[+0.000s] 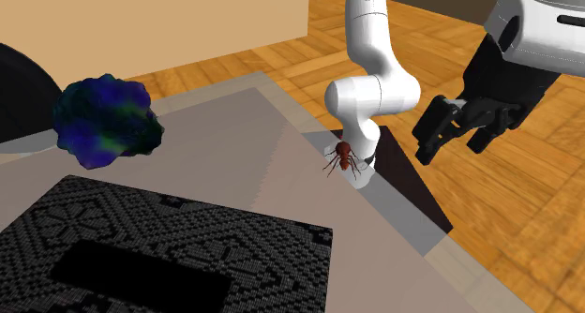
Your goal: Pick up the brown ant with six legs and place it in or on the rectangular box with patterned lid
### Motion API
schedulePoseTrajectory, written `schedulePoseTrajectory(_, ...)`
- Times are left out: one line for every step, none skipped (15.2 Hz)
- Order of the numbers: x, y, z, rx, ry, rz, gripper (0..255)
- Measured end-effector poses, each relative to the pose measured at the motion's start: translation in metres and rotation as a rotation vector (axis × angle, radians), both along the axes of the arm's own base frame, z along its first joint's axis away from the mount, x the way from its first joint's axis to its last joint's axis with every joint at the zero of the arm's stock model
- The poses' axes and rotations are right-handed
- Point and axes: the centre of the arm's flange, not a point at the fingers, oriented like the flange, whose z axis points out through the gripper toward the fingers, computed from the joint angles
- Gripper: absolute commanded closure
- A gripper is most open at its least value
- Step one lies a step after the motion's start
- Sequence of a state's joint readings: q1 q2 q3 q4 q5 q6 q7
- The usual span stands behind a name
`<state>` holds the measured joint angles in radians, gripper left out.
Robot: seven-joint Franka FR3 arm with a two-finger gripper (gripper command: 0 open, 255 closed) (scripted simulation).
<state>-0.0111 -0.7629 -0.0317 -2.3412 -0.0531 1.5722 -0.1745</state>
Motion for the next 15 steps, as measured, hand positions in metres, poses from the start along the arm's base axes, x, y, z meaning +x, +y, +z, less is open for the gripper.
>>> schedulePoseTrajectory(0.0, 0.0, 0.0, 0.0, 0.0, 0.0, 0)
schedulePoseTrajectory(-0.004, -0.004, -0.002, 0.004, 0.003, 0.004, 0)
schedulePoseTrajectory(-0.012, -0.012, -0.006, 0.01, 0.007, 0.009, 0)
schedulePoseTrajectory(-0.016, -0.021, -0.012, 0.017, 0.012, 0.016, 0)
schedulePoseTrajectory(-0.023, -0.028, -0.014, 0.025, 0.017, 0.024, 0)
schedulePoseTrajectory(-0.032, -0.039, -0.015, 0.033, 0.022, 0.031, 0)
schedulePoseTrajectory(-0.041, -0.05, -0.021, 0.042, 0.027, 0.039, 0)
schedulePoseTrajectory(-0.047, -0.06, -0.025, 0.05, 0.033, 0.047, 0)
schedulePoseTrajectory(-0.053, -0.069, -0.03, 0.058, 0.039, 0.056, 0)
schedulePoseTrajectory(-0.06, -0.082, -0.032, 0.067, 0.044, 0.063, 0)
schedulePoseTrajectory(-0.067, -0.093, -0.038, 0.075, 0.049, 0.072, 0)
schedulePoseTrajectory(-0.076, -0.106, -0.043, 0.084, 0.055, 0.08, 0)
schedulePoseTrajectory(-0.082, -0.116, -0.048, 0.092, 0.061, 0.089, 0)
schedulePoseTrajectory(-0.087, -0.125, -0.052, 0.1, 0.066, 0.097, 0)
schedulePoseTrajectory(-0.092, -0.13, -0.057, 0.104, 0.069, 0.102, 0)
